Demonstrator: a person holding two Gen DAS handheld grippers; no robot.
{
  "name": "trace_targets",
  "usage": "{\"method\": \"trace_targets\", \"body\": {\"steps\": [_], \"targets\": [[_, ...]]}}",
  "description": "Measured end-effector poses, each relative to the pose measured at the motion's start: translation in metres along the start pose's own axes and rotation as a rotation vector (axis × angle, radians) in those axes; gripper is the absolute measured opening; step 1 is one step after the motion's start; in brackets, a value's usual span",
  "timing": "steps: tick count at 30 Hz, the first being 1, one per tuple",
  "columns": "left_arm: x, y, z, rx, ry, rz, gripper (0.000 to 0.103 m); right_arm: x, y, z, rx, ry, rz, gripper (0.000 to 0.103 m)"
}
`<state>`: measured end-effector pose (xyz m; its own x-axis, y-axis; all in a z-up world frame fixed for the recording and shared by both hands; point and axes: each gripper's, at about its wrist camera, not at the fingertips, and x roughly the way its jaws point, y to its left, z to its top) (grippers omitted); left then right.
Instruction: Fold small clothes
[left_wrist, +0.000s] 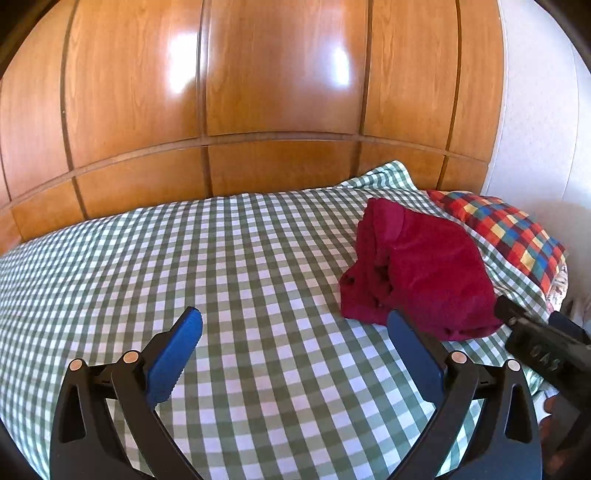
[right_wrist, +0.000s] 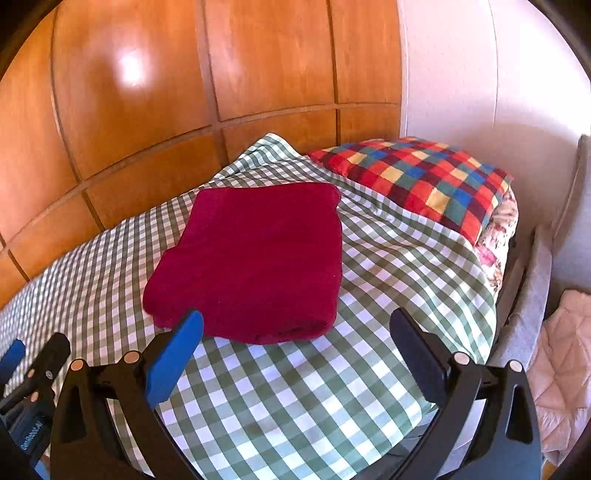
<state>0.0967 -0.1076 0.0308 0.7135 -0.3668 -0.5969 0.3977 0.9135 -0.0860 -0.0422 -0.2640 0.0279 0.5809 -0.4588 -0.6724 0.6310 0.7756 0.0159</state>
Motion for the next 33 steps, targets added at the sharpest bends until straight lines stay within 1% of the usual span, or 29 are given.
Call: {"method": "trace_targets", "body": {"steps": [3,7,16,33], "targets": [[-0.004,0.001,-0.001,-0.006,-0.004,0.006,0.099,-0.002,0.004,-0.004,-0.008,0.009,0.011,0.101],[-0.006,0.002,-0.002,-0.006,-0.007,0.012,0.099,-0.004,0.005,-0.006,-0.018,-0.003,0.011,0.101],[-0.008,-0.003,-0.005,0.010,-0.009,0.023,0.099,0.000,0.004,-0.010,-0.002,0.008,0.033,0.101],[-0.008,-0.002,-0.005,0.016,-0.005,0.020,0.099,0.006,0.007,-0.012,-0.003,0.019,0.044,0.101]]}}
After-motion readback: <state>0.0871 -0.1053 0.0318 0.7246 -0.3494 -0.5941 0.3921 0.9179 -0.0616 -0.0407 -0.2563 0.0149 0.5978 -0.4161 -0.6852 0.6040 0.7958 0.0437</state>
